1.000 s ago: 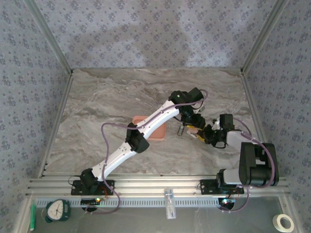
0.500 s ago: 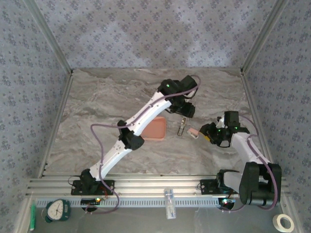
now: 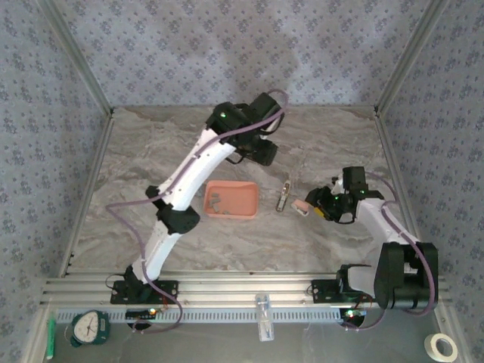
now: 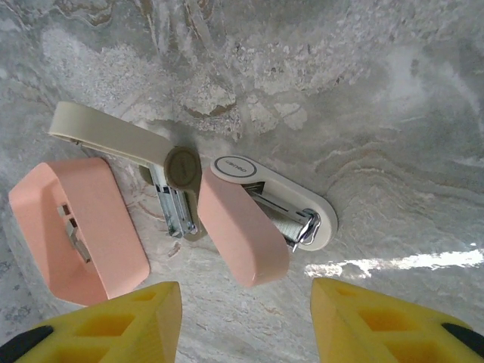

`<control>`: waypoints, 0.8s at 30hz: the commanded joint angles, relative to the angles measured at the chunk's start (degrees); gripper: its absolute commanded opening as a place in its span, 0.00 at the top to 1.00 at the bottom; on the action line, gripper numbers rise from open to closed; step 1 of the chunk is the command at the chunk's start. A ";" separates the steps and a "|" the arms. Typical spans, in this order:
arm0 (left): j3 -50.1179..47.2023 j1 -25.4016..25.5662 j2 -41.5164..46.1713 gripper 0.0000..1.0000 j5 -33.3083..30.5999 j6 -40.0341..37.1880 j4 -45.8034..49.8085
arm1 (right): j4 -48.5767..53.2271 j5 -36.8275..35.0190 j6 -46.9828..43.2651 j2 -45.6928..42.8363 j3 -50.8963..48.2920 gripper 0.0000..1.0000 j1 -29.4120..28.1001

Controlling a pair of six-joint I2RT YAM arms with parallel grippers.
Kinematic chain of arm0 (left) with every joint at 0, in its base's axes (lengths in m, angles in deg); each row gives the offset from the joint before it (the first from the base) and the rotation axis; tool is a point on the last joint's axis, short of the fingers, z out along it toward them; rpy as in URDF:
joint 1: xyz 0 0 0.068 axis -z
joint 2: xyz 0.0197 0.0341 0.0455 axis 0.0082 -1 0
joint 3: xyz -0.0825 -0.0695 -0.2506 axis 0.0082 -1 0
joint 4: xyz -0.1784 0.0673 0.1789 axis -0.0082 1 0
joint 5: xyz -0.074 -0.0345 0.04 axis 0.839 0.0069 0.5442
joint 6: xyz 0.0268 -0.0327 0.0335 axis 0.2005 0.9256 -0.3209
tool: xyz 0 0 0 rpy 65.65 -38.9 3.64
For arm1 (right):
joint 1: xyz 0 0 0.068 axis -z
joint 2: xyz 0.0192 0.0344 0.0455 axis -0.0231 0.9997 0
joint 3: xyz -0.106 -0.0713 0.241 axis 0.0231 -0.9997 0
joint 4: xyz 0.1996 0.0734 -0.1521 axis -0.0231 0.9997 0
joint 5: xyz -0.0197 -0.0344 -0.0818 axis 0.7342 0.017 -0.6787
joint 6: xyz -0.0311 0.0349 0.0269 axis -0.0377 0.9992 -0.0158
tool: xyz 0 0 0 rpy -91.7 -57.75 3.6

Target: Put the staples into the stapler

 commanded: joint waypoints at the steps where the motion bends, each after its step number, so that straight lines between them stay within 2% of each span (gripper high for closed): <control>1: -6.88 -1.16 8.33 0.40 -5.52 -1.59 9.99 | -1.05 -1.72 -1.58 2.12 1.38 0.50 -1.00; 4: -18.14 -1.36 14.94 0.39 -5.79 -1.48 5.10 | -1.31 -2.86 -2.14 3.57 1.39 0.54 -1.55; 8: -41.89 -2.64 26.94 0.39 -1.77 0.42 -9.71 | -0.62 -4.18 -3.62 5.77 0.85 0.61 -1.55; 12: -58.81 -4.01 35.94 0.39 2.28 3.78 -22.97 | -1.15 -4.92 -3.69 6.80 -1.30 0.67 -1.55; 18: -69.16 -4.25 40.03 0.40 5.30 6.62 -31.34 | -1.95 -6.83 -3.04 10.69 -3.14 0.71 -1.55; 21: -72.57 -4.32 41.20 0.39 6.34 7.53 -34.75 | 0.06 -9.18 -2.30 11.92 -2.56 0.77 -1.70; 24: -75.37 -4.31 41.69 0.40 7.18 8.18 -37.29 | 2.64 -10.79 -1.29 12.16 -1.95 0.78 -2.47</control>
